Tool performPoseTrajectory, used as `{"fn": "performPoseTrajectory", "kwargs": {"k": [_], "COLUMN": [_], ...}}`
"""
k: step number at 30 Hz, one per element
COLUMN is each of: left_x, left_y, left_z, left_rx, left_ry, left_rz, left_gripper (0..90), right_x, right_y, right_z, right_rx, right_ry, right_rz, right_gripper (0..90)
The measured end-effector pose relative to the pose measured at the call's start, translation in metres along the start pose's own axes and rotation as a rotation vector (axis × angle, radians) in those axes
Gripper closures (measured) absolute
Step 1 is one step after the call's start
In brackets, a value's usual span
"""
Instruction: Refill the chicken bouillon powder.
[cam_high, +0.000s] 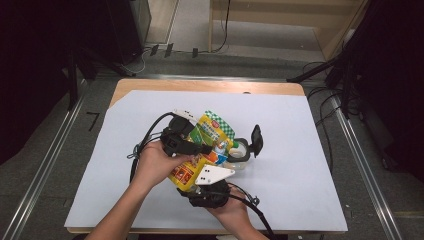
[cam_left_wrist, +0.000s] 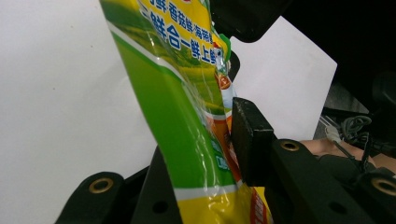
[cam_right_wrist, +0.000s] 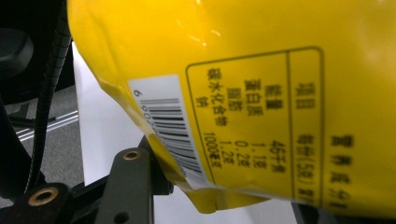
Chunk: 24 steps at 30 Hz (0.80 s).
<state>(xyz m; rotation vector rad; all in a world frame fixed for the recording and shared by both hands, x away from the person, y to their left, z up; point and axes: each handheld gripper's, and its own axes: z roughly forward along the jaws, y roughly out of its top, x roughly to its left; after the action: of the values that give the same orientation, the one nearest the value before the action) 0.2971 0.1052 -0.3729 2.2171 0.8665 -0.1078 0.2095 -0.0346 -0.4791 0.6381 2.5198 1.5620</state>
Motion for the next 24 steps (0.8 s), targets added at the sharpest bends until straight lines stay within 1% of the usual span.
{"fn": "performPoseTrajectory", "kwargs": {"k": [4, 10, 14, 16, 17, 20, 23, 24], "left_x": [-0.001, -0.002, -0.003, -0.002, -0.002, 0.001, 0.002, 0.002], "left_y": [0.001, 0.002, 0.003, 0.003, 0.003, 0.003, 0.003, 0.003], "left_z": [0.003, 0.007, 0.01, 0.011, 0.012, 0.013, 0.013, 0.013], "left_rx": [0.007, 0.028, 0.031, 0.034, 0.033, 0.032, 0.033, 0.034], "left_ry": [0.0, 0.002, -0.001, 0.001, -0.003, -0.011, -0.019, -0.019], "left_rz": [-0.002, 0.007, 0.012, 0.005, -0.005, -0.03, -0.041, -0.043], "left_gripper": [76.4, 76.4, 76.5, 76.5, 76.3, 75.2, 73.7, 73.1], "right_x": [0.0, 0.002, 0.003, 0.003, 0.002, 0.0, -0.002, -0.002], "right_y": [-0.001, -0.003, -0.005, -0.005, -0.005, -0.004, -0.004, -0.004], "right_z": [0.0, 0.001, 0.001, 0.001, 0.001, -0.001, -0.002, -0.003], "right_rx": [0.004, 0.021, 0.031, 0.035, 0.035, 0.029, 0.019, 0.015], "right_ry": [-0.004, -0.023, -0.038, -0.038, -0.038, -0.02, -0.018, -0.011], "right_rz": [0.008, -0.013, -0.014, -0.009, -0.002, 0.035, 0.046, 0.057], "right_gripper": [55.9, 54.4, 54.3, 54.7, 55.9, 61.2, 62.4, 62.6]}}
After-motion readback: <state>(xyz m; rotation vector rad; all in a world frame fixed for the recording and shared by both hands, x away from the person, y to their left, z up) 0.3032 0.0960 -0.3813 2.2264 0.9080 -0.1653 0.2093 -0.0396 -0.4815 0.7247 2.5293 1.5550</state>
